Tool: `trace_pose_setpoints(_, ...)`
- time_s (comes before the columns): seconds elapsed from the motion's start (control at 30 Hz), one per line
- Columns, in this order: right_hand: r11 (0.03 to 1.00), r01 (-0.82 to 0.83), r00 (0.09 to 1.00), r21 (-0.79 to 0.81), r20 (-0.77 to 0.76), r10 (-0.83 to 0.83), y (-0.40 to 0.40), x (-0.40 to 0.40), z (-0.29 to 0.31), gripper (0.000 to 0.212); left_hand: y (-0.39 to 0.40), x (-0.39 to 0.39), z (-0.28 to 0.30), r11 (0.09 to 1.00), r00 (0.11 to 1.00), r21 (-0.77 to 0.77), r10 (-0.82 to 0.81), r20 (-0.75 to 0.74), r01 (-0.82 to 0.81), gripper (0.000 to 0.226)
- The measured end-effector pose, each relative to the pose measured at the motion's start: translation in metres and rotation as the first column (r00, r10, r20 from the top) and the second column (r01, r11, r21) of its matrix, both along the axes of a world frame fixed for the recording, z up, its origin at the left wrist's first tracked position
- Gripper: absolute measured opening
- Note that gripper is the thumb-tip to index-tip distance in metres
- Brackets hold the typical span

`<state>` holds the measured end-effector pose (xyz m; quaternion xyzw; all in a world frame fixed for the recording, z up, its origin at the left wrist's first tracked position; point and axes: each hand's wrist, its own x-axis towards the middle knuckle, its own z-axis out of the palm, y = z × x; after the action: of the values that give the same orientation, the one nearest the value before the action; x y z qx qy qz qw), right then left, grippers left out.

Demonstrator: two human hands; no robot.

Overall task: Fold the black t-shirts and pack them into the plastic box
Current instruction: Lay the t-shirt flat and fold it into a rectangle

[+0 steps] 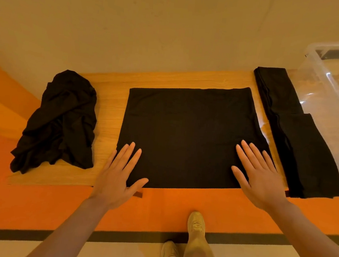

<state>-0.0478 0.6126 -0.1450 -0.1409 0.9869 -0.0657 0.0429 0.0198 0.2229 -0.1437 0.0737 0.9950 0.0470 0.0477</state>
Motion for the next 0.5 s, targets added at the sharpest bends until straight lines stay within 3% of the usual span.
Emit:
trace_pose_setpoints(0.3,0.998,-0.046,0.997,-0.037,0.063,0.048,-0.002,-0.037,0.004,0.071,-0.007,-0.038,0.003,0.999,0.999,0.011,0.043,0.024,-0.043,0.076)
trace_pose_setpoints(0.5,0.987,-0.115,0.993,-0.113,-0.025,0.113,0.015,0.013,0.001,0.066,-0.008,0.006,0.003,0.991,0.99,0.045,-0.124,-0.06,0.127,0.073)
